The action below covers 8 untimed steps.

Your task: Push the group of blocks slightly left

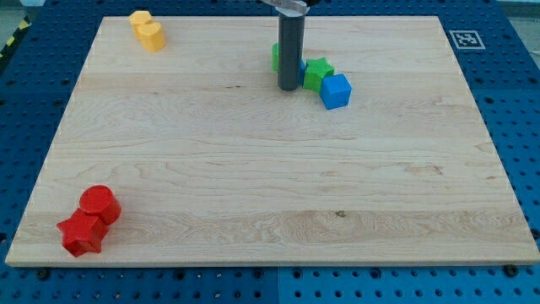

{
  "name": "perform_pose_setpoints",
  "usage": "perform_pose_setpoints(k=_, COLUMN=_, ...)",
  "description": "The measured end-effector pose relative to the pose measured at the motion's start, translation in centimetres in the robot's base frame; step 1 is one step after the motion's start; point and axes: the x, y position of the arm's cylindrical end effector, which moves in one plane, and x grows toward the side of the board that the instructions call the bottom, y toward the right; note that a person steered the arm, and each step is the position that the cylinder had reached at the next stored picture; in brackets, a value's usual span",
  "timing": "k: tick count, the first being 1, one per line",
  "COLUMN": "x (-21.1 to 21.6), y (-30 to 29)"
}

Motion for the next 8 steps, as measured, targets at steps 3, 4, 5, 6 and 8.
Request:
perform_pose_setpoints(k=3, x=5.9, y=0.2)
perform_pose_setpoints(k=4, x=7.6, y=5.8)
perform_pose_setpoints(k=5, x=7.6, y=12.4)
perform_pose_setpoints(k=6, x=5.2, y=15.0)
perform_pose_setpoints(k=8, x=-3.0, y=2.6)
